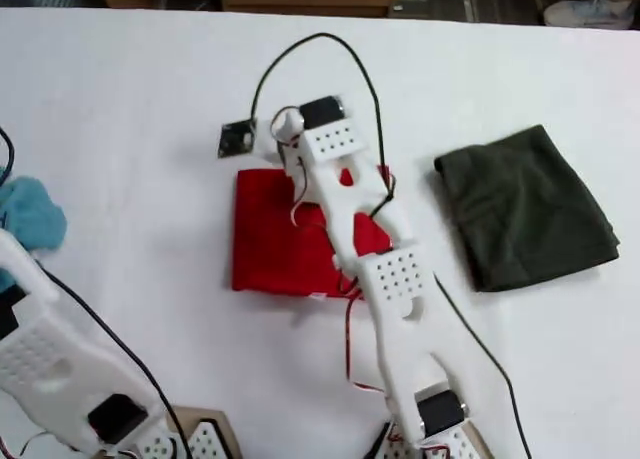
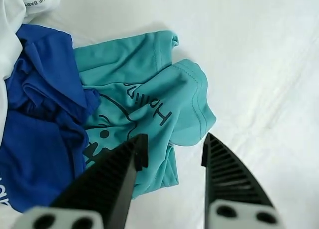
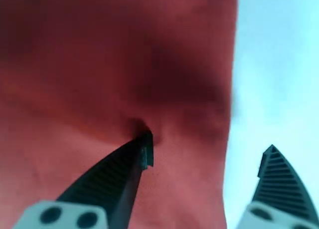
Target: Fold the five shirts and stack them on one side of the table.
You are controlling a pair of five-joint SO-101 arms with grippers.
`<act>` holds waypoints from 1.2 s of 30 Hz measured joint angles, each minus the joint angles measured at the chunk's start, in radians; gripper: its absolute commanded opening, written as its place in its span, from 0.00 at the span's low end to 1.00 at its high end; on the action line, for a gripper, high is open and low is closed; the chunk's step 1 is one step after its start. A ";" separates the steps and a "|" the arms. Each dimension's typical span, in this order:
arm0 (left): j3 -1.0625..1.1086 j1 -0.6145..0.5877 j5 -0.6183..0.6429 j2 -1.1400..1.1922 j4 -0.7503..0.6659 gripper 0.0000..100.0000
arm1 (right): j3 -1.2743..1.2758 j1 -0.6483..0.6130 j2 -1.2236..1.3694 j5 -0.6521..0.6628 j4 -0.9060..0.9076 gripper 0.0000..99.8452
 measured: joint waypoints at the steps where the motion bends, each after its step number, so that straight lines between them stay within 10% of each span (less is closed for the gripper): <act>1: 0.000 0.000 0.000 0.000 0.000 0.20 | -0.018 0.002 0.020 0.012 0.000 0.34; 8: 0.000 0.000 0.000 0.000 0.000 0.20 | -0.078 0.011 0.098 0.114 0.017 0.33; 16: 0.000 0.000 0.000 0.000 0.000 0.20 | -0.077 0.009 0.110 0.253 0.028 0.02; 21: 0.000 0.000 0.000 0.000 0.000 0.20 | -0.077 0.009 0.110 0.255 0.028 0.02; 36: 0.000 0.000 0.002 0.000 0.002 0.20 | -0.054 0.074 0.003 -0.336 0.032 0.02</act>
